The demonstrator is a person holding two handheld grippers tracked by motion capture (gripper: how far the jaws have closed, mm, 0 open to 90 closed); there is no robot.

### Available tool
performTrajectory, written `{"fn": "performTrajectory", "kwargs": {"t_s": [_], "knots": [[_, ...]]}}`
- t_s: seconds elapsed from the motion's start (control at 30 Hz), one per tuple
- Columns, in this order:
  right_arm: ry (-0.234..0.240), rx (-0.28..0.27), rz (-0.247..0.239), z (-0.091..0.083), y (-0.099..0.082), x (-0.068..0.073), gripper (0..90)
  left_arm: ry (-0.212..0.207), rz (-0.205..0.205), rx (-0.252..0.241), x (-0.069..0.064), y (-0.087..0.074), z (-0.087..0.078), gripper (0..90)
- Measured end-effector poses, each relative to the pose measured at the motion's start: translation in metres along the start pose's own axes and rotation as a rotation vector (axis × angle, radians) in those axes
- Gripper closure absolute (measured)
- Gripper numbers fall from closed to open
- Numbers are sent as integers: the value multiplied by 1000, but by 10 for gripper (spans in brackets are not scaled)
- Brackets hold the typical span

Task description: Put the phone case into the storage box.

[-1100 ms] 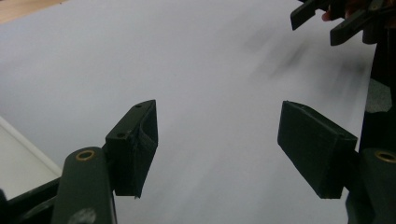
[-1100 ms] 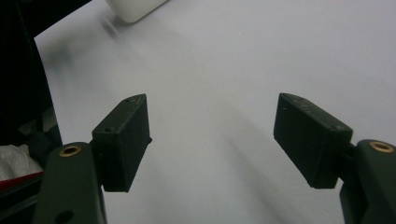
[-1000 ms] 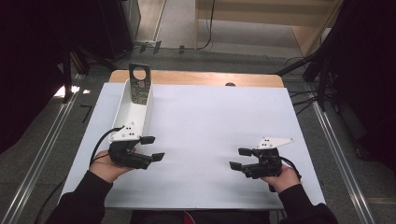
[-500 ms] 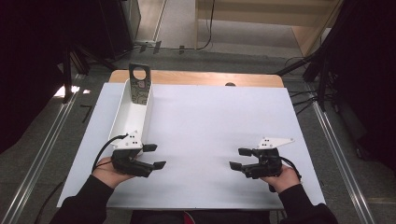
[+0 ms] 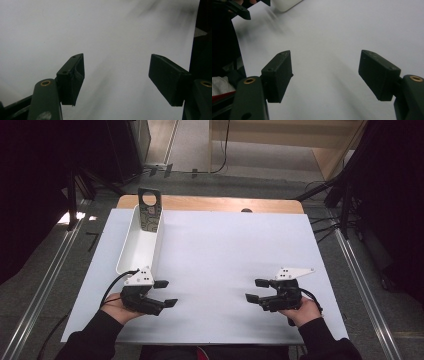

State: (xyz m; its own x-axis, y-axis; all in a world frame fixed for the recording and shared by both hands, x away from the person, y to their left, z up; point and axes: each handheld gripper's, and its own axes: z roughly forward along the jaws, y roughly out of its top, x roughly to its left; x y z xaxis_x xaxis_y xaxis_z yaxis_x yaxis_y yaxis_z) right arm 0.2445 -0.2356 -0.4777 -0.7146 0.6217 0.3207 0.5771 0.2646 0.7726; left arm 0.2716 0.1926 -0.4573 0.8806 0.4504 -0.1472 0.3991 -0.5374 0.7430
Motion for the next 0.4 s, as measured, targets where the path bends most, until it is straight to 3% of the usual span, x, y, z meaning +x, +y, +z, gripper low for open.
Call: {"fn": "performTrajectory", "kwargs": {"t_s": [0.4], "knots": [[0,-1,-1,0,0,0,263,4,-6,0,4,-3,0,286]]}}
